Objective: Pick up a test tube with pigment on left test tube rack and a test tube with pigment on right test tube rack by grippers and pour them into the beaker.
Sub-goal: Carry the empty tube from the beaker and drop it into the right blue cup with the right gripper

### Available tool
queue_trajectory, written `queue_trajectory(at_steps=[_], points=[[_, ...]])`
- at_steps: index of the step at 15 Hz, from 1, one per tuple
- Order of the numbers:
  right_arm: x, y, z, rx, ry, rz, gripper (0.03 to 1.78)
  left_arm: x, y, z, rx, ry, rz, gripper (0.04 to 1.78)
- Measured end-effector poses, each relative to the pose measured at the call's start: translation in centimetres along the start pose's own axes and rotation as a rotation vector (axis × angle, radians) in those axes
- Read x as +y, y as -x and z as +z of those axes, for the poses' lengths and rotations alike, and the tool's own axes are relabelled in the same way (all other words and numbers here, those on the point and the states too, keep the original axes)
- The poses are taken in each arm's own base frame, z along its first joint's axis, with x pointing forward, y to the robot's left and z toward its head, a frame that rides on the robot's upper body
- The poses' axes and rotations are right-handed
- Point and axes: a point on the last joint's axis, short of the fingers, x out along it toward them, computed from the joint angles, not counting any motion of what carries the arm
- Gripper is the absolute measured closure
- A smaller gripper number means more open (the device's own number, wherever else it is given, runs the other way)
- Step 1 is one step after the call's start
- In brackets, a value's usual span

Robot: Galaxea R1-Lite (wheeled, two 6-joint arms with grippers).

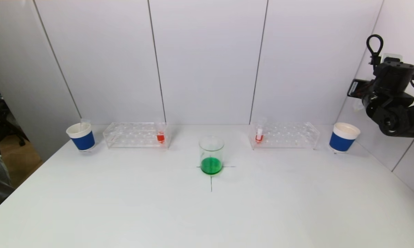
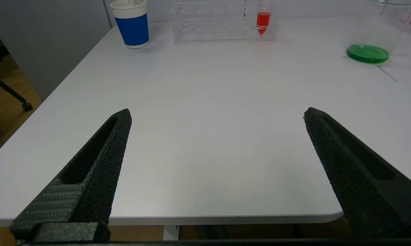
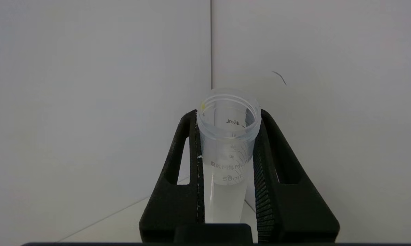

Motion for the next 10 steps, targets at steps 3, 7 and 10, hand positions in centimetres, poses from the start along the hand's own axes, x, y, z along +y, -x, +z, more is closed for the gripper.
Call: queue_trajectory(at_steps=[3,7,10], points=[[-0.3,-0.3,-2.0,0.016,0.0,-0.007,1.34,0.0,0.0,0.0,0.0,0.0,0.0,0.06],[-1.1,-0.9,-4.1,0.051,-0.006,-0.027,1.34,0.0,0.0,0.0,0.0,0.0,0.0,0.06],[-1.5,-1.6,-5.3,0.065,-0.005,-0.037,1.34,0.0,0.0,0.0,0.0,0.0,0.0,0.06]])
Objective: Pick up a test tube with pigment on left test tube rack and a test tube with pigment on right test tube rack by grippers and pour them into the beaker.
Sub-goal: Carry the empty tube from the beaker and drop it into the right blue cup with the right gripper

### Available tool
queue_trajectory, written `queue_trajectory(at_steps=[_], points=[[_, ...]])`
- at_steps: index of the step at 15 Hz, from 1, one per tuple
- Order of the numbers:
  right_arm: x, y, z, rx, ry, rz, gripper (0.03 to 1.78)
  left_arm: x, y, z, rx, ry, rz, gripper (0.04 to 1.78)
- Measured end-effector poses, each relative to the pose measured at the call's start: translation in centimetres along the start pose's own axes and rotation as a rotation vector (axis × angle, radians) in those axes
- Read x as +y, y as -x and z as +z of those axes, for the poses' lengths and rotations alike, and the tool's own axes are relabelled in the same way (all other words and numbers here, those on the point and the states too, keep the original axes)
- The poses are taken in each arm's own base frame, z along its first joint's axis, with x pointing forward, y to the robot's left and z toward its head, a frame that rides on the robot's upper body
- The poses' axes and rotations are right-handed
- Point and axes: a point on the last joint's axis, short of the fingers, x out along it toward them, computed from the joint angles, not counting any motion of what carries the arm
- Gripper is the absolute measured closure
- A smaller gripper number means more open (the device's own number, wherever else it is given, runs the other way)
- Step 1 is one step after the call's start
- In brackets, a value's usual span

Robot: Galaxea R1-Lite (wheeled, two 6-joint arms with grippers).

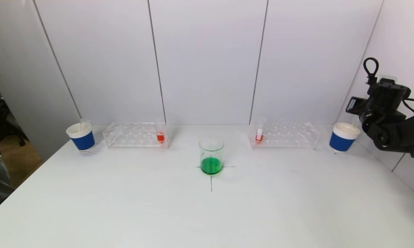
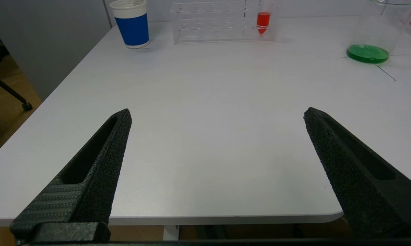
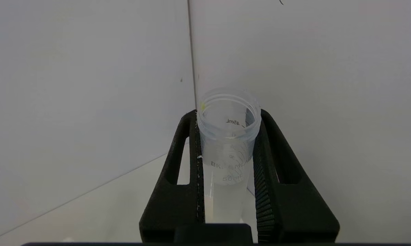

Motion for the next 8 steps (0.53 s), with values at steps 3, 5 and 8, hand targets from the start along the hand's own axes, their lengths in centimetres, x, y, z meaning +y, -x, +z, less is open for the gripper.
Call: queue_trajectory(at_steps=[3,5,8], points=[[0.3,-0.7,-0.9,0.002,-0.014,0.009,1.34,0.0,0.0,0.0,0.0,0.0,0.0,0.06],[0.4,-1.2,-1.3,-0.001,-0.014,0.012,1.34,0.0,0.0,0.0,0.0,0.0,0.0,0.06],[0.7,-1.7,-1.9,0.005,-0.01,0.013,1.34,0.0,0.0,0.0,0.0,0.0,0.001,0.06]])
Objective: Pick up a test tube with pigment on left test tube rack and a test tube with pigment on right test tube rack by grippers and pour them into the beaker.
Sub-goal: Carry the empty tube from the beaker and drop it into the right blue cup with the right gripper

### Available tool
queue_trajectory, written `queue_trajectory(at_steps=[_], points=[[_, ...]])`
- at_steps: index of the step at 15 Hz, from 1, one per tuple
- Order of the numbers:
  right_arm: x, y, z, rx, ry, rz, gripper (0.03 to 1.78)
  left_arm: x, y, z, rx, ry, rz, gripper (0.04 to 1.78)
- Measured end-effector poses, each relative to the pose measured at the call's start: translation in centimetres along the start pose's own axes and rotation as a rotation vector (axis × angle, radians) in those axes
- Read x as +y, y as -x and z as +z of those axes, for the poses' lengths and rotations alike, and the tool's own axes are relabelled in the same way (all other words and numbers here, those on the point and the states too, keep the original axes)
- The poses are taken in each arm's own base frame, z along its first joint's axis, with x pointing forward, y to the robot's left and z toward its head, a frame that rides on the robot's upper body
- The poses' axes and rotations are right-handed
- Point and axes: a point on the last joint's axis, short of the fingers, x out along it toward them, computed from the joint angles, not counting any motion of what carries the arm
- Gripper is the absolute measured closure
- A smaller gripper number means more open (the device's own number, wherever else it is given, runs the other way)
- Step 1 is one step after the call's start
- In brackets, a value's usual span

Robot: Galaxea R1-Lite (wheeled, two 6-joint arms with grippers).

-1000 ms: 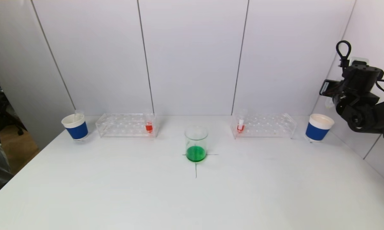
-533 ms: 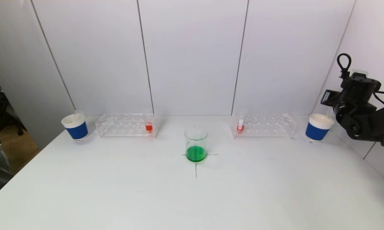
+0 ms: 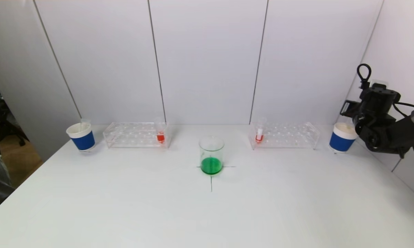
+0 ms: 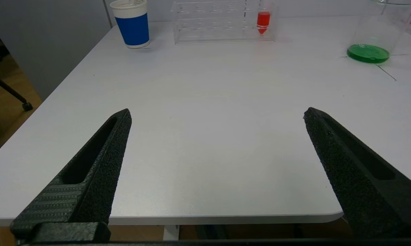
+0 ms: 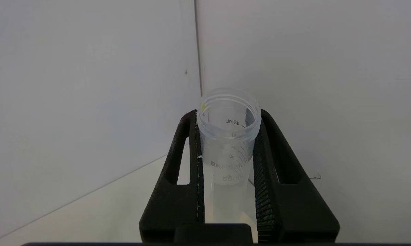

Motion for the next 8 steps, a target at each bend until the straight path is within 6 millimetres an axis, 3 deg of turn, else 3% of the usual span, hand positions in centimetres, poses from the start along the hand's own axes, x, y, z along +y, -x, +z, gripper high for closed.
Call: queue_trajectory(at_steps=[8], points=[[0.0,0.3,-2.0,0.019,0.011,0.003,1.34,0.0,0.0,0.0,0.0,0.0,0.0,0.06]])
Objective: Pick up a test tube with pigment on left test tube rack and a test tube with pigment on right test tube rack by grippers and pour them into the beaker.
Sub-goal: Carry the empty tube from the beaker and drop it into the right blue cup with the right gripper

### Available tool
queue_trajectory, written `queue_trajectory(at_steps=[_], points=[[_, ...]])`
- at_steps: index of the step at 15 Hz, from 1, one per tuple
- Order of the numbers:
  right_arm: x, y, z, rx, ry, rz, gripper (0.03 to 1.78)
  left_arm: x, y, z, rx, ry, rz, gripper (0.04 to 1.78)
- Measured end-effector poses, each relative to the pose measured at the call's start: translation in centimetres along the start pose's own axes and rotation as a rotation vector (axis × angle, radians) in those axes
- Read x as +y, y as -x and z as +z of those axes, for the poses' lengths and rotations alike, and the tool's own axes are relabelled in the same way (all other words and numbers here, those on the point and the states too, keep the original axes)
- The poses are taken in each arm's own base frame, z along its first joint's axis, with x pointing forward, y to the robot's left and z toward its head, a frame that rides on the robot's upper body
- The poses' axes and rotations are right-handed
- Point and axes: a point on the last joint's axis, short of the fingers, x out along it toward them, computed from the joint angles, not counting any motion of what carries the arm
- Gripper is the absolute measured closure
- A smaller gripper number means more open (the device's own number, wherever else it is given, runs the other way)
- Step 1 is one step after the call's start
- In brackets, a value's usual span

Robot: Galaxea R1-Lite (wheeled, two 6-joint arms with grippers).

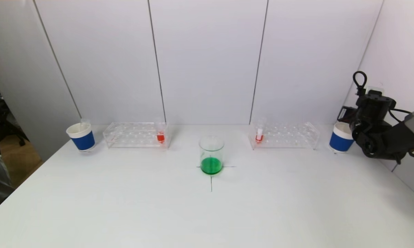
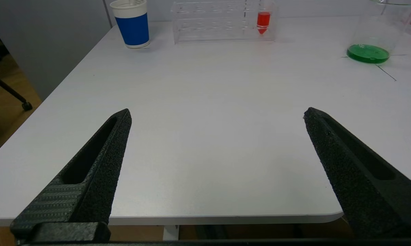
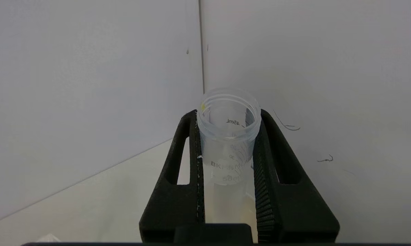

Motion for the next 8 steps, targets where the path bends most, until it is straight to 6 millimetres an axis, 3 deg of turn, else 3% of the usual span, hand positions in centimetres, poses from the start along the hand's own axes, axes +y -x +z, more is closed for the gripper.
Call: queue_trajectory(at_steps=[8], points=[[0.0,1.1,-1.3,0.01,0.009,0.009,1.34,0.0,0.0,0.0,0.0,0.0,0.0,0.06]])
